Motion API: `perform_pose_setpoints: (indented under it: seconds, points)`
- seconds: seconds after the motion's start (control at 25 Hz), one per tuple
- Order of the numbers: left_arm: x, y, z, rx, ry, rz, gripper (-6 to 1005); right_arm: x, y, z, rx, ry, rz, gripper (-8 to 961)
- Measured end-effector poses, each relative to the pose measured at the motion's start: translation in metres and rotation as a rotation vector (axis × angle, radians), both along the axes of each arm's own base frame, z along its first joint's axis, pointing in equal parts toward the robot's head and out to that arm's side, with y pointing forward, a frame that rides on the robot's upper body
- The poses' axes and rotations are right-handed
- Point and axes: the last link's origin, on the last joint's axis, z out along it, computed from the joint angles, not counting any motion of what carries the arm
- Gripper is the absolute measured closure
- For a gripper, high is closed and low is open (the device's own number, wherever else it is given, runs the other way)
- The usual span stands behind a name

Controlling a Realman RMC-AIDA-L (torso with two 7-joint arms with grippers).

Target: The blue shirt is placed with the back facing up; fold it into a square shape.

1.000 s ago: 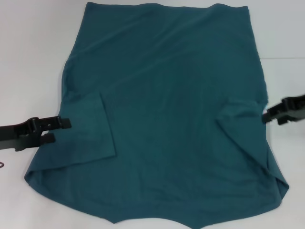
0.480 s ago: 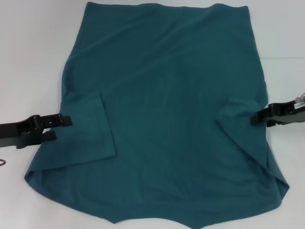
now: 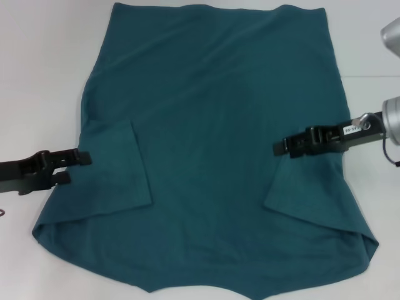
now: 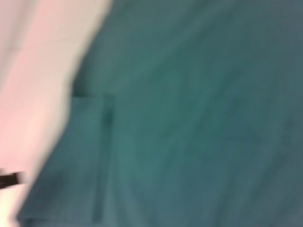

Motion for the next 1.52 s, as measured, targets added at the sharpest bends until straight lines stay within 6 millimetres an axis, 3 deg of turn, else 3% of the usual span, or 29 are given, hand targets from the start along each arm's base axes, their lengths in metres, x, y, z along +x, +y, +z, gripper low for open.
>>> perform_pose_setpoints:
  seconds: [0.36,0.8,1.52]
  points:
    - [-0.017,-0.022,0.017,-0.006,-0.048,0.096,178,0.013,-0.003,0.019,-0.002,-0.028,-0.003,414]
    - [-0.031,-0.055,0.029,-0.053,-0.061,0.207,177,0.019,-0.004,0.027,0.005,-0.039,-0.014,414]
    - [-0.050,-0.054,0.017,0.021,-0.006,0.247,178,0.022,-0.002,0.028,0.029,-0.039,-0.020,416]
